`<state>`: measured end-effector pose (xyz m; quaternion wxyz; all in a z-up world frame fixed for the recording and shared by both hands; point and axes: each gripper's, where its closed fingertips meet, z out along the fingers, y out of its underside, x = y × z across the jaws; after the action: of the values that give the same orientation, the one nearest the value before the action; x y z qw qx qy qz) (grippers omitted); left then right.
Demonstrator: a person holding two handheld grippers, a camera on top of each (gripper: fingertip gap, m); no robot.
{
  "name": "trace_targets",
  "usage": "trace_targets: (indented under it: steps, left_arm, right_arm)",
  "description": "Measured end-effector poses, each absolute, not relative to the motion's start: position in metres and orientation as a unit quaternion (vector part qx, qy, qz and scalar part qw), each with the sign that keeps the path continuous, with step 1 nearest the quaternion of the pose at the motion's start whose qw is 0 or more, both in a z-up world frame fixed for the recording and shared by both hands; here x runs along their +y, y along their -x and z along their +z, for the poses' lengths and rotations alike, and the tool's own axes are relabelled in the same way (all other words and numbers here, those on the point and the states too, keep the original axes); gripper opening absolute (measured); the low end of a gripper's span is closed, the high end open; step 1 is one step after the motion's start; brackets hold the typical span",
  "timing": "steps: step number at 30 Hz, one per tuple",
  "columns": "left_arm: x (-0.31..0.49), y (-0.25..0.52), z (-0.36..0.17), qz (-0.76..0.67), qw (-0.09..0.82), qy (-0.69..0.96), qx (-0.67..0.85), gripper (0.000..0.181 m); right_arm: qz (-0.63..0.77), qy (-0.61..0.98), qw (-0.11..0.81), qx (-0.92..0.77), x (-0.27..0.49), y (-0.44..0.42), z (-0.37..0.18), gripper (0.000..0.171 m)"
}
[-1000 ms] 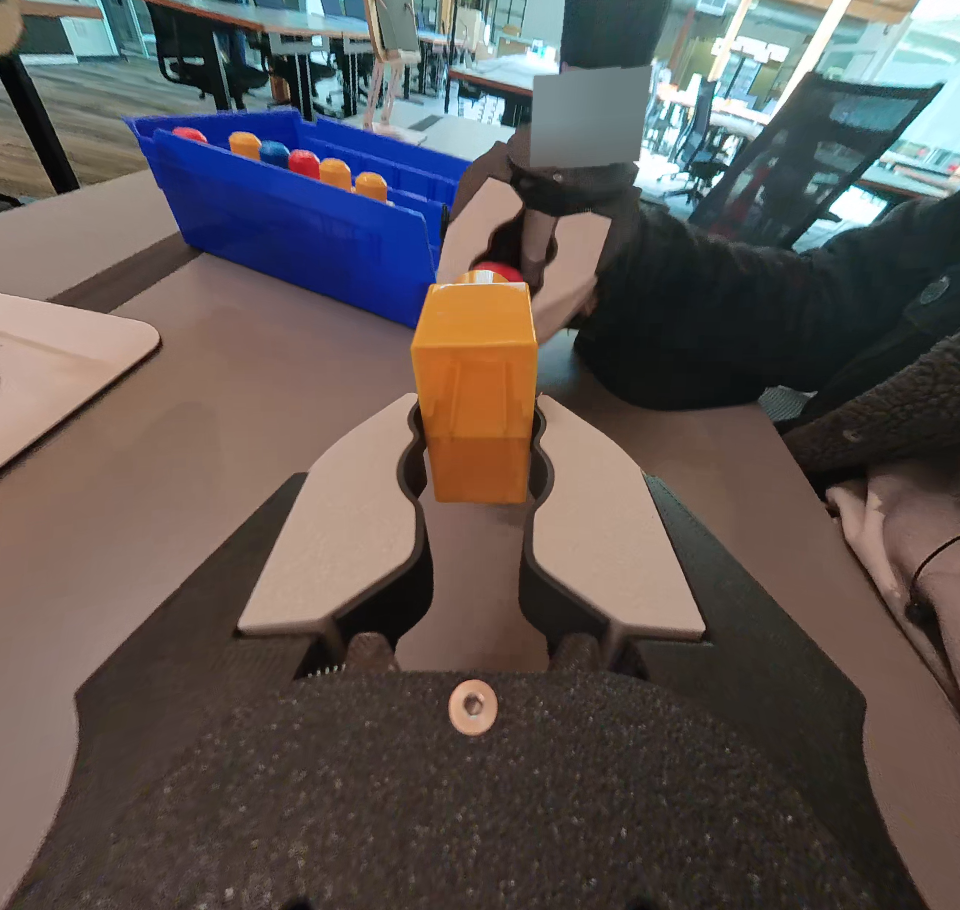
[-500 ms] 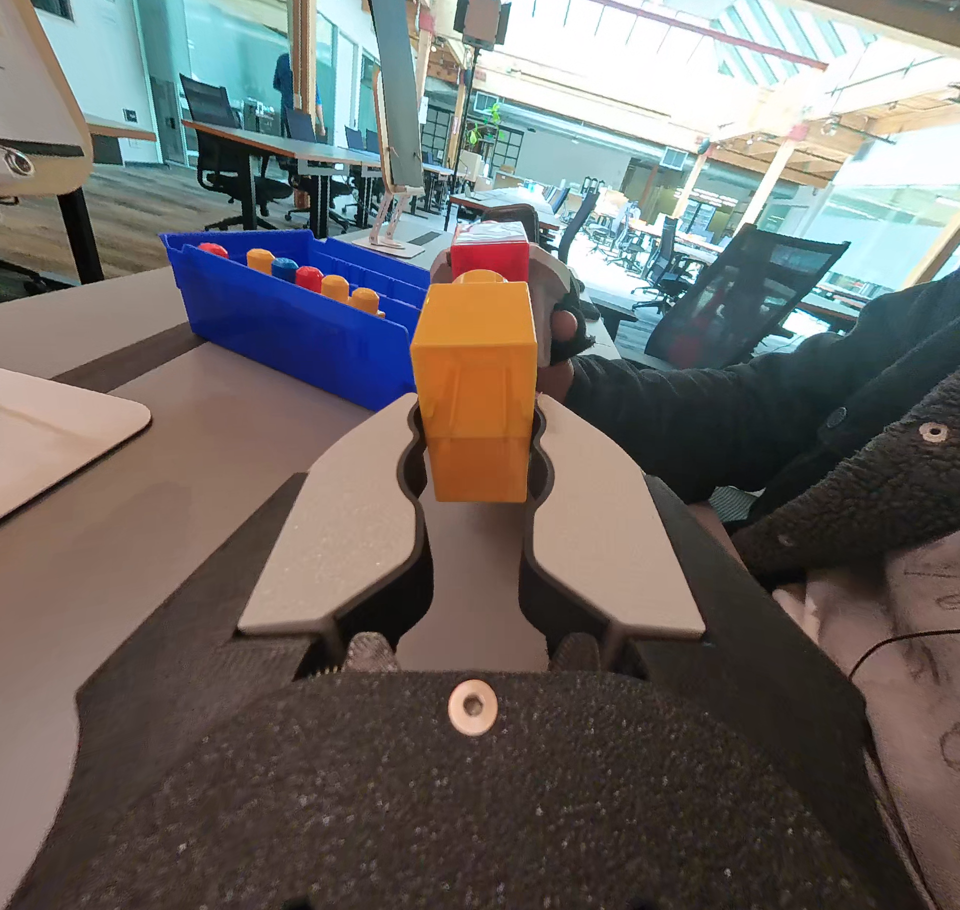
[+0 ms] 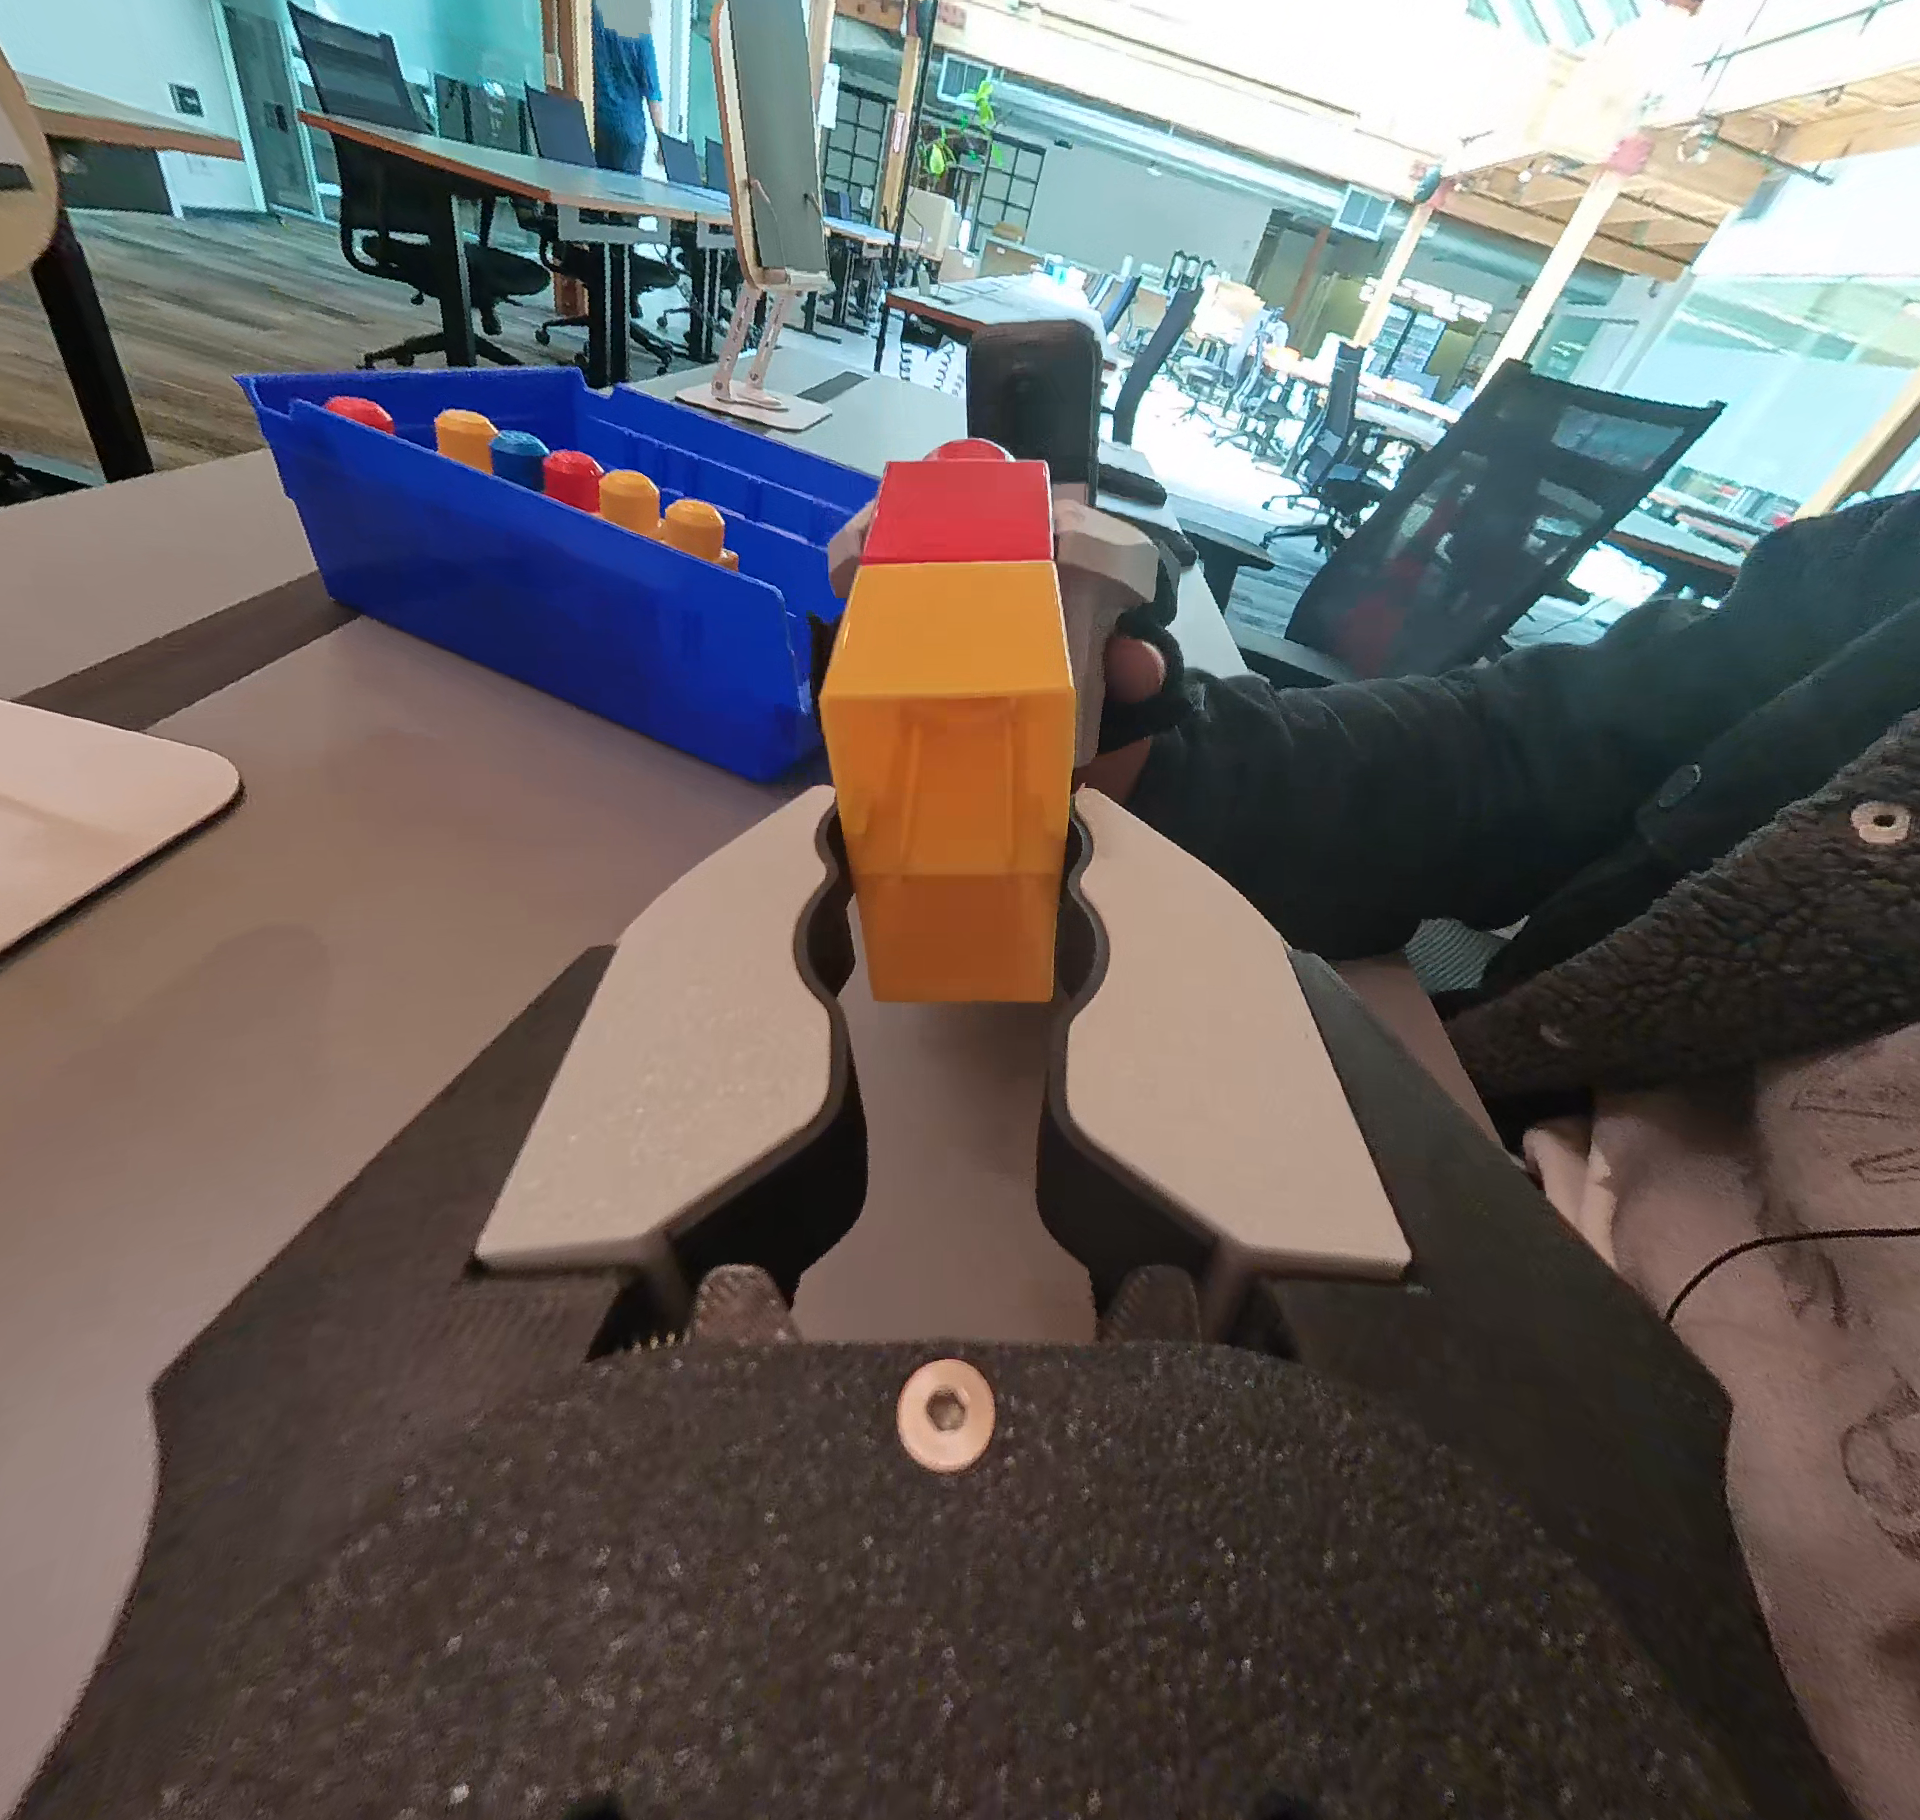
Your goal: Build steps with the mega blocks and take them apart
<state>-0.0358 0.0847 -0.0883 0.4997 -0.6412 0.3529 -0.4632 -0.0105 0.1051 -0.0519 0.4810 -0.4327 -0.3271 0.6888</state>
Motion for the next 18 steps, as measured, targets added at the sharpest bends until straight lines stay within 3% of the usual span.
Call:
trace_targets:
  steps: [18]
  left_arm:
    - [0.077, 0.035, -0.133, -0.406, 0.417, 0.694, 0.424, 0.037]
  right_arm:
    - [0.613, 0.487, 0.440, -0.439, 0.095, 0.024, -0.084, 0.034]
